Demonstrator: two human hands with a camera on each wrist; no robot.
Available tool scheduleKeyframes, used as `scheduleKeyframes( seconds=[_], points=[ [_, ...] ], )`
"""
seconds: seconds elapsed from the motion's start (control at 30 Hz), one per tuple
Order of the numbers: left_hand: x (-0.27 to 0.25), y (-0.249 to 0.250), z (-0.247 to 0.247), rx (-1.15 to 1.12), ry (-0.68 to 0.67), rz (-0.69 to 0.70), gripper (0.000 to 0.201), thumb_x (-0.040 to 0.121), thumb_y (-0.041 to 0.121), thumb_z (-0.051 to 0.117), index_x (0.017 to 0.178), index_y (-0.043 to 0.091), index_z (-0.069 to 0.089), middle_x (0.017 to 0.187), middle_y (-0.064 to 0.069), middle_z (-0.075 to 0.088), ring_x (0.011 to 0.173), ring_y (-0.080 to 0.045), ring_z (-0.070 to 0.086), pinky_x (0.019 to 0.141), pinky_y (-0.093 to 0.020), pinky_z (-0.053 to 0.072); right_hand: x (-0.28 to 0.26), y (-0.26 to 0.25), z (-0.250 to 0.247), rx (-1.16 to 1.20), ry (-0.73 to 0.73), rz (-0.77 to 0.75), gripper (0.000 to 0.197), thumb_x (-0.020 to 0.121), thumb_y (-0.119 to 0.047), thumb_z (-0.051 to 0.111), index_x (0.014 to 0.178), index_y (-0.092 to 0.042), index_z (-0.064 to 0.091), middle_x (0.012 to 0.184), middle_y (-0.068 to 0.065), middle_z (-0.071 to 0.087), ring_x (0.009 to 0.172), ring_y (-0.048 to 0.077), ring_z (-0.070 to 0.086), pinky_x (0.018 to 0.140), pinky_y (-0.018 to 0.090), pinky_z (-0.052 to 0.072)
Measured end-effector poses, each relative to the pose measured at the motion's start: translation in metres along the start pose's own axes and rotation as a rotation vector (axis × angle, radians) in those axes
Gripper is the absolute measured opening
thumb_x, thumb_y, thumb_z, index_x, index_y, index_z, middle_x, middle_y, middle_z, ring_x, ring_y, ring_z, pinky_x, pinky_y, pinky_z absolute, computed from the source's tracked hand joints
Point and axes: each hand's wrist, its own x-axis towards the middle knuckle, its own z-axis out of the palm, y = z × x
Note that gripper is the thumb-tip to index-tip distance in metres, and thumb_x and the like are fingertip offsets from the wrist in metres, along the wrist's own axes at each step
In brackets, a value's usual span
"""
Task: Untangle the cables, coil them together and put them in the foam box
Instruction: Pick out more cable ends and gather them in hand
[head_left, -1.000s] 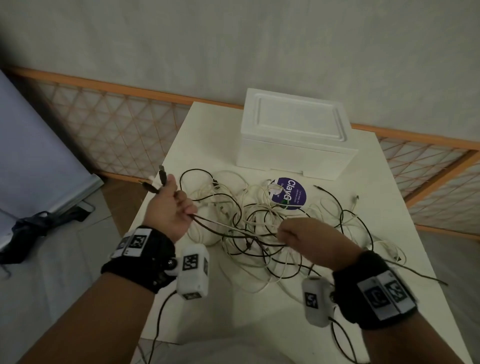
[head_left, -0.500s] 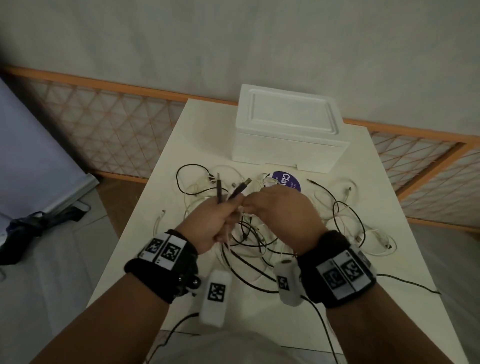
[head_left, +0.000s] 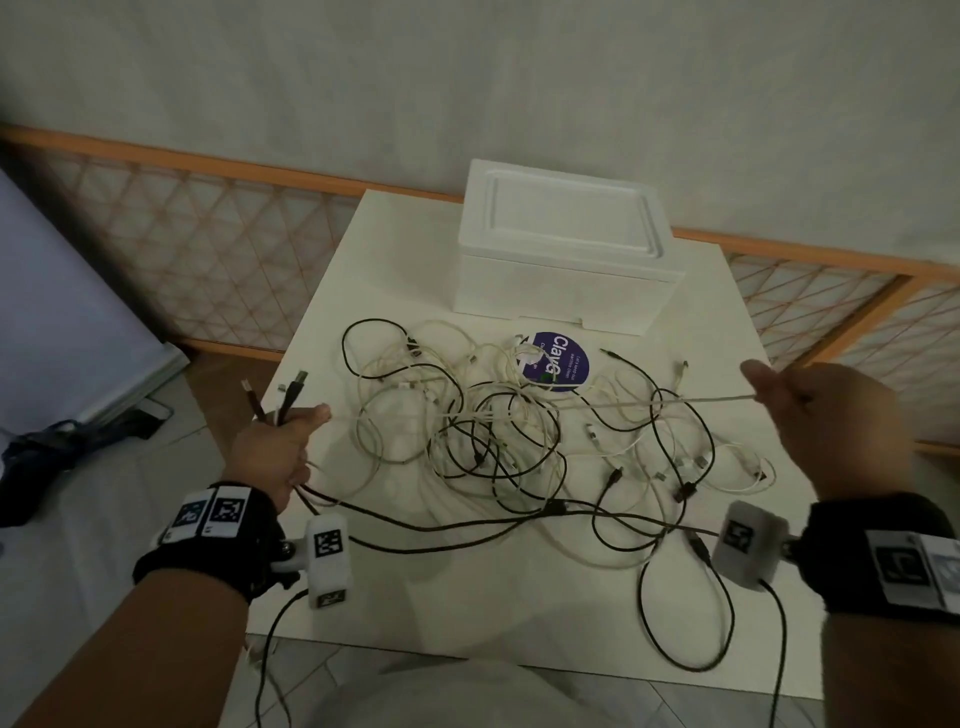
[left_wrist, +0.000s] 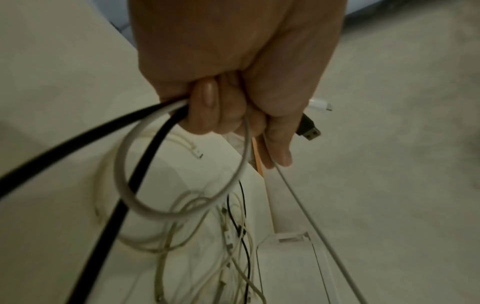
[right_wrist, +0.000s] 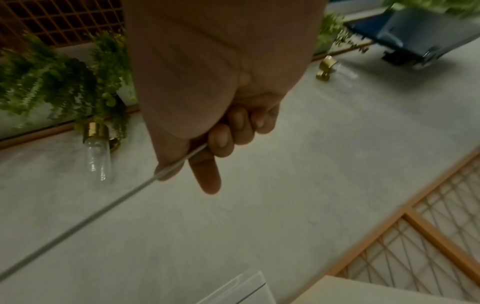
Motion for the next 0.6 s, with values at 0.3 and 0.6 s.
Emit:
scheduleKeyframes(
  seconds=[0.3, 0.6],
  points=[
    [-0.048, 0.006, 0.056, 0.108, -0.142, 0.075, 0.017, 0.095, 0.025, 0.057, 0.094, 0.018, 0.072, 0.099, -0.001, 0.069, 0.043, -0.009, 0.035, 0.046, -0.025, 0.027, -0.001, 0.008, 0.048, -0.111, -0.486, 0.178, 0.031, 0.083, -0.025, 0.061, 0.114, -0.021, 0.065, 0.122, 0.006, 0.060, 0.109, 0.027, 0.057, 0.092, 0.034, 0.044],
    [-0.128, 0.009, 0.151, -0.346, -0.334, -0.068, 0.057, 0.096, 0.049, 0.045, 0.048, 0.018, 0.039, 0.047, -0.001, 0.031, 0.037, -0.013, 0.029, 0.044, -0.023, 0.029, -0.040, -0.149, 0.055, 0.774, -0.865, -0.437, 0.080, 0.078, -0.028, 0.075, 0.141, -0.023, 0.027, 0.100, -0.002, 0.067, 0.084, 0.011, 0.064, 0.077, 0.031, 0.052]
  ],
)
